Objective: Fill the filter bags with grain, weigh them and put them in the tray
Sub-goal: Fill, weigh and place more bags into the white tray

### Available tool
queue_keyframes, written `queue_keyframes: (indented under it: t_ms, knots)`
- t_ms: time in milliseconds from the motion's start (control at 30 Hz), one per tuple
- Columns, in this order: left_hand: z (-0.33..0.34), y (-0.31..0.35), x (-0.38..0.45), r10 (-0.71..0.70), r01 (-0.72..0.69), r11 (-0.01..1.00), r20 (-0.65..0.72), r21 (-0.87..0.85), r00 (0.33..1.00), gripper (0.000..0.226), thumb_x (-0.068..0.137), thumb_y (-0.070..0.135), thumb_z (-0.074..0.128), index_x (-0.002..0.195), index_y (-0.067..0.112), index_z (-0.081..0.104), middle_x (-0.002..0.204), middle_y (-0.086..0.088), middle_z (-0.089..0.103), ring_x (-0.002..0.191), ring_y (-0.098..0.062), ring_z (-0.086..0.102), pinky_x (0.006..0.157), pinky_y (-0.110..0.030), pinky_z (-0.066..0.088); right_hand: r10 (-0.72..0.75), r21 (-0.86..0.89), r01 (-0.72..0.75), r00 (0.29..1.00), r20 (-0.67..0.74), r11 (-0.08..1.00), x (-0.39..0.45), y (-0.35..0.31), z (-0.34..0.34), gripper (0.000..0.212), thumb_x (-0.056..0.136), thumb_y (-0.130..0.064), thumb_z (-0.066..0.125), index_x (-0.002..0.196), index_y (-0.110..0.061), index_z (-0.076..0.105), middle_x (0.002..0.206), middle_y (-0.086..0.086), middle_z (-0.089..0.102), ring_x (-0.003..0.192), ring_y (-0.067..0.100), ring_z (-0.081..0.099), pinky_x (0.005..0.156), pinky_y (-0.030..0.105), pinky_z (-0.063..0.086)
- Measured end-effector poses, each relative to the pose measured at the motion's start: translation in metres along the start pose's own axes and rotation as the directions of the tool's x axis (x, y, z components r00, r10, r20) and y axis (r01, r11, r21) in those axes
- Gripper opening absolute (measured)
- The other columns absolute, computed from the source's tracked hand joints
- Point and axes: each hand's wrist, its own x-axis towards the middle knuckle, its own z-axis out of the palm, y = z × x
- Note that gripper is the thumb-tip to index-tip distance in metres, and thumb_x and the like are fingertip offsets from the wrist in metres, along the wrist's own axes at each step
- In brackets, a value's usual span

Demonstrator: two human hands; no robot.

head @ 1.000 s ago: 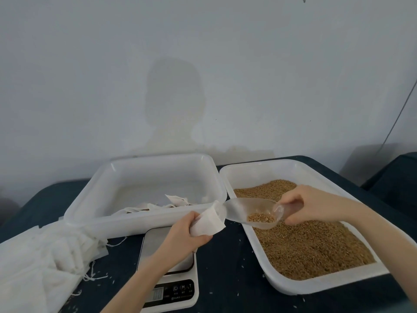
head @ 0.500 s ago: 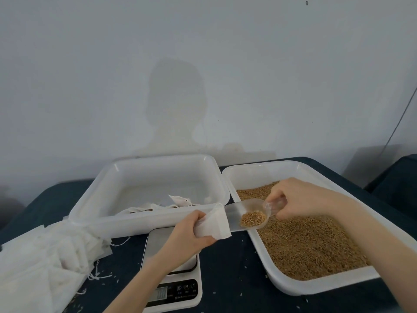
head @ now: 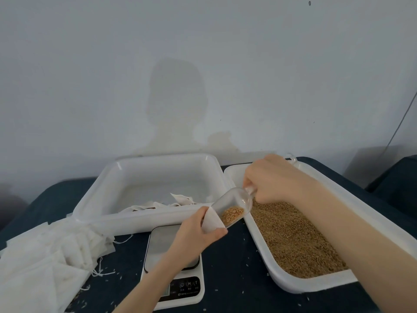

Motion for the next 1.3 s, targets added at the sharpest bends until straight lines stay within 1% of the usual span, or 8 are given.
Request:
queue_keyframes:
  t_ms: [100, 267, 467, 633, 733, 900, 1067, 1300]
  knots:
    - [0.000, 0.000, 0.000, -0.002, 0.001, 1.000, -0.033, -0.016, 0.999, 0.038, 0.074, 0.043, 0.076, 0.102, 0.030, 0.053, 0.094, 0.010, 0.062, 0.088, -0.009, 0.060, 0.079, -0.037, 0.054, -0.031, -0.084, 0.031, 1.000, -0.005, 0.996, 0.004, -0.008, -0.014, 0.011, 0.060, -0.011, 0.039, 0.054, -0.020, 0.037, 0.051, -0.006, 0.038, 0.048, 0.013, 0.034, 0.066, 0.030, 0.032]
    - [0.000, 0.002, 0.005, -0.033, 0.031, 0.999, -0.081, -0.031, 0.996, 0.039, 0.075, 0.044, 0.076, 0.101, 0.031, 0.051, 0.089, 0.011, 0.062, 0.082, -0.007, 0.060, 0.072, -0.027, 0.051, -0.049, -0.212, 0.040, 0.998, -0.035, 0.976, 0.015, -0.016, -0.031, 0.010, 0.078, -0.018, 0.055, 0.069, -0.022, 0.058, 0.058, -0.006, 0.041, 0.057, 0.016, 0.041, 0.081, 0.033, 0.039]
    - [0.002, 0.005, 0.013, -0.066, 0.054, 0.997, -0.215, -0.060, 0.974, 0.039, 0.071, 0.051, 0.074, 0.094, 0.031, 0.051, 0.086, 0.012, 0.064, 0.079, -0.005, 0.061, 0.067, -0.027, 0.052, -0.150, -0.386, 0.062, 0.968, -0.202, 0.920, 0.017, -0.038, -0.044, 0.028, 0.073, -0.001, 0.049, 0.056, -0.019, 0.035, 0.058, -0.004, 0.036, 0.072, 0.020, 0.043, 0.090, 0.035, 0.032]
    - [0.006, 0.012, 0.017, -0.130, 0.059, 0.978, -0.367, -0.200, 0.921, 0.032, 0.072, 0.048, 0.075, 0.086, 0.033, 0.050, 0.082, 0.008, 0.063, 0.075, -0.007, 0.061, 0.061, -0.026, 0.051, -0.275, -0.499, 0.077, 0.901, -0.336, 0.863, 0.023, -0.054, -0.049, 0.053, 0.066, 0.016, 0.023, 0.081, -0.018, 0.061, 0.070, -0.002, 0.044, 0.098, 0.025, 0.051, 0.120, 0.045, 0.005]
    - [0.008, 0.017, 0.019, -0.175, 0.073, 0.961, -0.386, -0.266, 0.906, 0.034, 0.076, 0.046, 0.073, 0.094, 0.030, 0.050, 0.085, 0.007, 0.063, 0.082, -0.008, 0.060, 0.063, -0.023, 0.043, -0.343, -0.554, 0.049, 0.829, -0.442, 0.831, 0.028, -0.059, -0.046, 0.054, 0.079, 0.018, 0.026, 0.083, -0.019, 0.063, 0.078, -0.003, 0.049, 0.105, 0.025, 0.052, 0.119, 0.045, -0.003]
    - [0.003, 0.014, 0.021, -0.204, 0.084, 0.944, -0.366, -0.319, 0.908, 0.042, 0.078, 0.042, 0.073, 0.108, 0.023, 0.052, 0.089, 0.001, 0.065, 0.082, -0.015, 0.062, 0.059, -0.018, 0.040, -0.385, -0.615, -0.004, 0.777, -0.499, 0.788, 0.027, -0.057, -0.038, 0.047, 0.080, 0.011, 0.037, 0.073, -0.026, 0.065, 0.092, -0.007, 0.062, 0.102, 0.017, 0.059, 0.119, 0.043, 0.021]
    - [-0.008, 0.006, 0.022, -0.146, 0.087, 0.971, -0.264, -0.224, 0.953, 0.050, 0.081, 0.033, 0.073, 0.123, 0.019, 0.050, 0.100, 0.003, 0.063, 0.091, -0.014, 0.060, 0.066, -0.014, 0.043, -0.138, -0.491, -0.083, 0.907, -0.397, 0.867, 0.023, -0.038, -0.020, 0.037, 0.081, 0.004, 0.050, 0.093, -0.027, 0.066, 0.095, -0.007, 0.059, 0.103, 0.022, 0.053, 0.114, 0.044, 0.022]
    - [-0.028, -0.008, 0.016, -0.109, 0.067, 0.981, -0.236, -0.180, 0.966, 0.023, 0.088, 0.018, 0.065, 0.104, 0.035, 0.064, 0.086, 0.003, 0.068, 0.081, -0.016, 0.062, 0.072, -0.024, 0.049, 0.201, -0.156, -0.222, 0.969, -0.142, 0.962, 0.004, 0.015, 0.031, 0.011, 0.095, -0.035, 0.053, 0.090, -0.026, 0.058, 0.094, -0.008, 0.063, 0.091, 0.016, 0.062, 0.059, 0.026, 0.037]
